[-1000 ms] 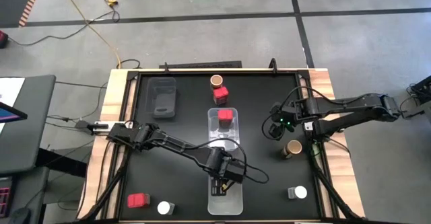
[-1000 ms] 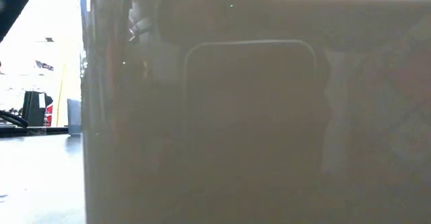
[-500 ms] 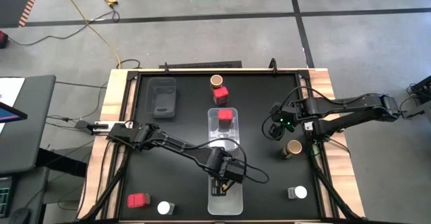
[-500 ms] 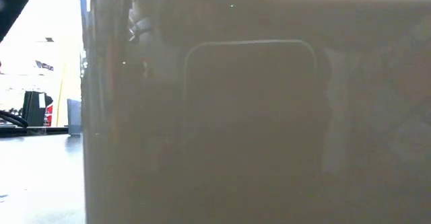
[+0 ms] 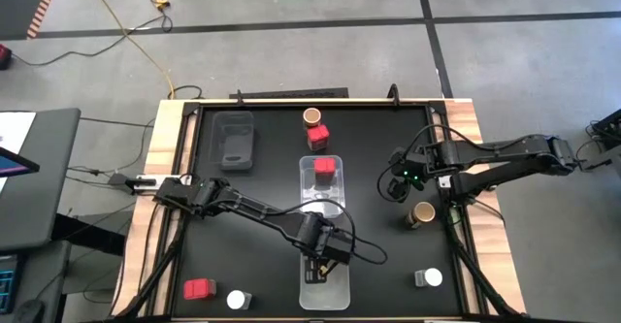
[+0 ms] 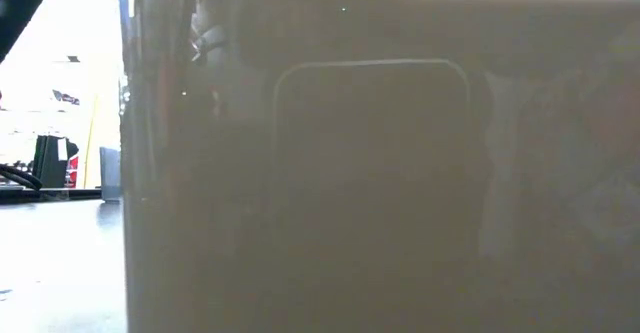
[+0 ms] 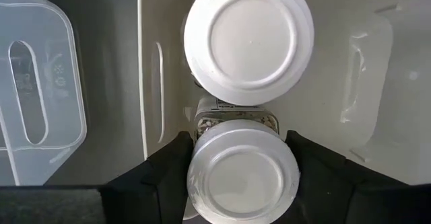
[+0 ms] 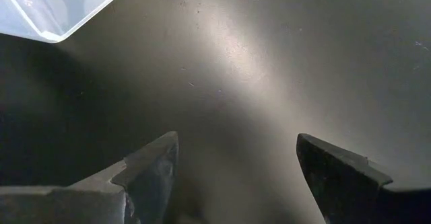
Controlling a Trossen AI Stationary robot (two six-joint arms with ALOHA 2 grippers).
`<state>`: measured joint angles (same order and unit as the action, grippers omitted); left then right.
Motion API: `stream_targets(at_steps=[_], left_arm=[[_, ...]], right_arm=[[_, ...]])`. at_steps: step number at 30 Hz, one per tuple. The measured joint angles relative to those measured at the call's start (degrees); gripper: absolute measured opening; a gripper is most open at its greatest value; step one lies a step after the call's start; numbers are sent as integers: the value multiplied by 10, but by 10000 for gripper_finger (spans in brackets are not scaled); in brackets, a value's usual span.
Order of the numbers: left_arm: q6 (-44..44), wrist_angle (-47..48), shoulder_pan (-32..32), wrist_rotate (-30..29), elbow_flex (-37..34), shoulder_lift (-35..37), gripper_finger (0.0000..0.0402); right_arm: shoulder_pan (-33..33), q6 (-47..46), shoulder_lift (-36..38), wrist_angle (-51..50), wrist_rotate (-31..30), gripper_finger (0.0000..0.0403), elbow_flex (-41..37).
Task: Sort spices by type
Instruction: Put the white seasoning bottle into the white bin
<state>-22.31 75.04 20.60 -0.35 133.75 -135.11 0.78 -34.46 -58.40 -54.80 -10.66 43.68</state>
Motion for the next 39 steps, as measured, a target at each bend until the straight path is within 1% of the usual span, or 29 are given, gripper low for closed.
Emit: stream_targets(at_steps=[3,10,16,39], left_arm=[[0,0,0,0,0,0,220],[0,0,0,-1,0,0,253],[0,0,0,-2,0,0,267],[-3,6,-1,-10,0,0,267]], right_arm=[[0,0,0,0,0,329,0],[0,0,0,0,0,329,0],[0,0,0,0,0,329,0],[0,0,0,0,0,329,0]])
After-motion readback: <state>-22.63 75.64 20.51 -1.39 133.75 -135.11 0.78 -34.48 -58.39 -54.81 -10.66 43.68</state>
